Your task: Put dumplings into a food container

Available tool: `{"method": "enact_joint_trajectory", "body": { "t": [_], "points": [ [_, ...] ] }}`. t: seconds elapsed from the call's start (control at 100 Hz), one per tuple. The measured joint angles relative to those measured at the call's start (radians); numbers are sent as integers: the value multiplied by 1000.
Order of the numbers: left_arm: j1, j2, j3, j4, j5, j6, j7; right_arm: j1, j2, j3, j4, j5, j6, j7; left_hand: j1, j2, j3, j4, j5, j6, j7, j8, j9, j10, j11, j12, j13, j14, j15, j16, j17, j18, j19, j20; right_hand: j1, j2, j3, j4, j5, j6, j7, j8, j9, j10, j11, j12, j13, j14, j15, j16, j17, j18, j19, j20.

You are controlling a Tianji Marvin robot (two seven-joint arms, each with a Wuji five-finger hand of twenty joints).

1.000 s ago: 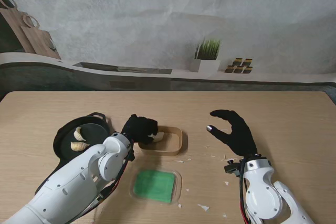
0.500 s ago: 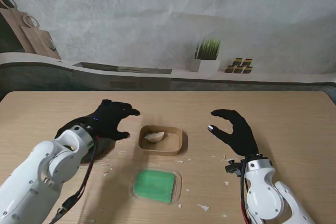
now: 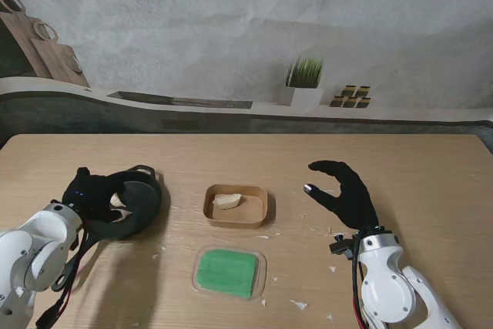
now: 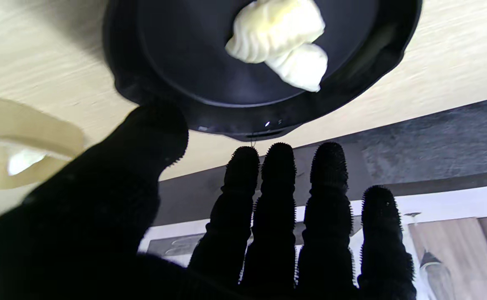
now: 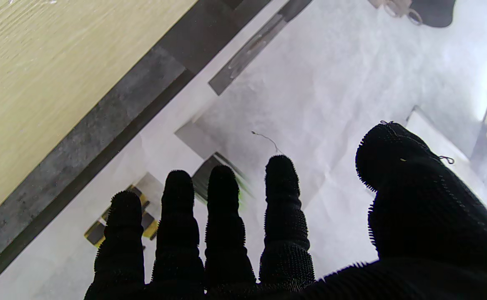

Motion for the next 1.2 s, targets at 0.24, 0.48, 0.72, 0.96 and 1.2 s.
{"method": "enact_joint_trajectory", "body": {
  "t": [0.24, 0.48, 0.72, 0.96, 1.2],
  "points": [
    [-31, 4, 47, 67, 26, 118, -19, -2, 0, 1, -3, 0, -3, -1, 0, 0, 0, 0, 0, 21, -21, -16, 1, 10, 0, -13, 17, 13, -6, -13, 8, 0, 5, 1, 0, 0, 0, 0, 0, 0, 0, 0, 0, 0, 0, 0, 0, 0, 0, 0, 0, 0, 0, 0],
    [-87, 5, 92, 162, 15, 127, 1, -6, 0, 3, -7, 1, -6, -1, 0, 1, 0, 0, 0, 23, -21, -24, 1, 10, -1, -13, 17, 14, -6, -13, 12, 0, 5, 2, 0, 0, 0, 0, 0, 0, 0, 0, 0, 0, 0, 0, 0, 0, 0, 7, 0, 0, 0, 0],
    [-121, 9, 133, 215, 4, 151, 16, -7, 0, 3, -7, 0, -3, -3, 0, 1, 1, 0, 0, 23, -21, -24, 0, 11, -1, -21, 7, 13, -12, -13, 3, 0, 6, 4, 0, 0, 0, 0, 0, 0, 0, 0, 0, 0, 0, 0, 0, 1, 0, 7, 0, 0, 0, 0],
    [-159, 12, 179, 268, -11, 168, 36, -7, 0, 1, -7, -1, 1, -3, 24, 1, 39, 0, 0, 12, 30, -7, -28, 11, 35, -10, -14, 12, 29, -6, 3, 0, 19, 14, 0, 0, 0, 0, 0, 0, 0, 0, 0, 0, 0, 0, 0, 1, 0, 7, 0, 0, 0, 0],
    [-195, 15, 228, 329, -3, 180, 54, -6, 0, 2, -7, -3, 0, -4, 28, -36, 73, 0, -41, -21, 150, 77, -40, 0, 99, 69, -13, -11, 130, 71, 3, 0, 52, 26, 0, 0, 0, 0, 0, 0, 0, 0, 0, 0, 0, 0, 0, 1, 0, 7, 0, 0, 0, 0]
  ]
}}
